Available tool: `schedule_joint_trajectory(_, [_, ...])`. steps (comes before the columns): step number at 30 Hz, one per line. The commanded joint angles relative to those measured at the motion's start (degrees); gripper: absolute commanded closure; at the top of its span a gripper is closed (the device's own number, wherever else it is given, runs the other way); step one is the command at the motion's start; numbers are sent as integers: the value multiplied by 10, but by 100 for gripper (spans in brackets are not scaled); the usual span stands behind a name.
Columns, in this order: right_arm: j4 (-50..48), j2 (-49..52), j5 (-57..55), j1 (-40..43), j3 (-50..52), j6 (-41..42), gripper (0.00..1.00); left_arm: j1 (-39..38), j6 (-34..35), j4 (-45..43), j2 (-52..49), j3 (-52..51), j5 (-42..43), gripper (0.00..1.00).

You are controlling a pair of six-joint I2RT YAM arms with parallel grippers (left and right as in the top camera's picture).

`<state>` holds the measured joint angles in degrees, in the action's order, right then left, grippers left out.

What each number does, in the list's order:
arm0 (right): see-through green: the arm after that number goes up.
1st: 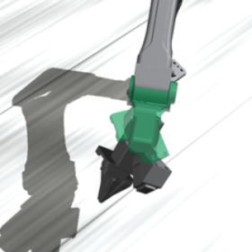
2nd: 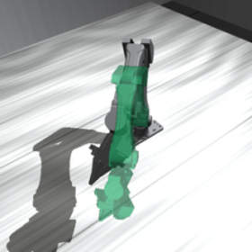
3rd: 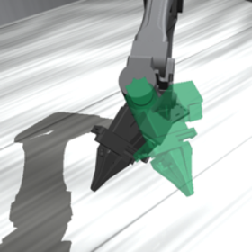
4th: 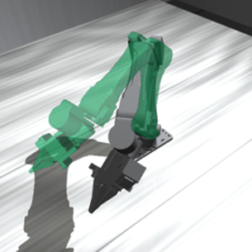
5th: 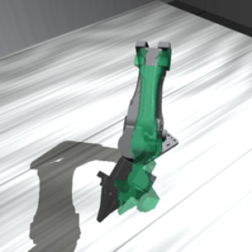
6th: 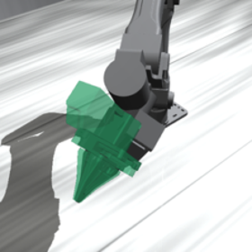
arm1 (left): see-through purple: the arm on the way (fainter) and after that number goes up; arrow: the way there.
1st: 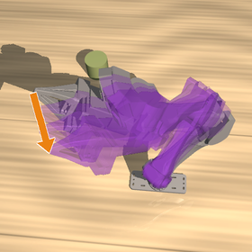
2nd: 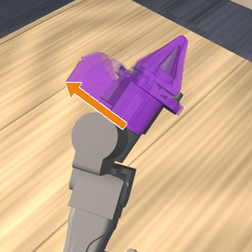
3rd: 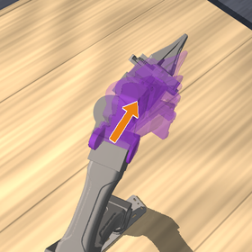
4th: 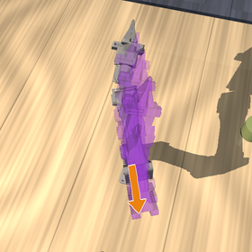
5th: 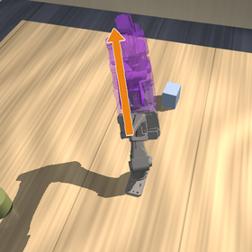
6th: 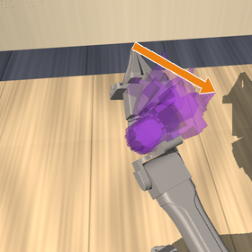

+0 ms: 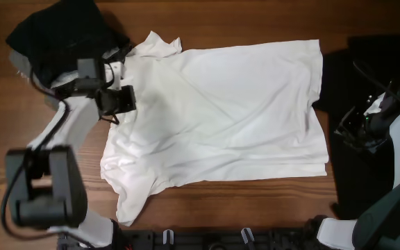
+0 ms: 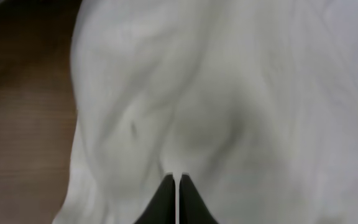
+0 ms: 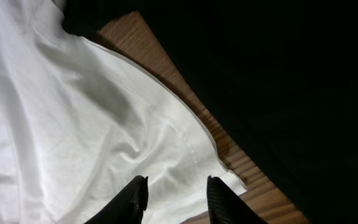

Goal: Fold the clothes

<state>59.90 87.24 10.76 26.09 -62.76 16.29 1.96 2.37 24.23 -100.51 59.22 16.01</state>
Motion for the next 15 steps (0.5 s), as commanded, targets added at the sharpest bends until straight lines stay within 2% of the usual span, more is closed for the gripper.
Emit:
schedule_joint_trajectory(1, [-6, 6, 46, 1, 5, -41, 77, -6, -19, -69, -71, -5, 26, 96])
schedule_joint_trajectory(2, [-10, 6, 64, 1, 5, -62, 81, -6, -19, -91, -87, -5, 26, 96])
schedule_joint_trajectory(5, [1, 6, 73, 1, 5, -73, 80, -6, -14, -176, -134, -5, 23, 96])
schedule_joint_trajectory(7, [20, 6, 73, 1, 14, -73, 67, -5, 44, -250, -164, -5, -20, 96])
schedule_joint_trajectory(10, [23, 6, 73, 1, 55, -73, 54, 3, 93, -336, -175, -2, -41, 96])
schedule_joint_trajectory(12, [3, 6, 86, 1, 90, -79, 51, 12, 111, -357, -175, 15, -41, 96])
schedule_joint_trajectory(15, [-51, 7, 191, 1, 142, -107, 46, 31, 116, -335, -174, 73, -28, 96])
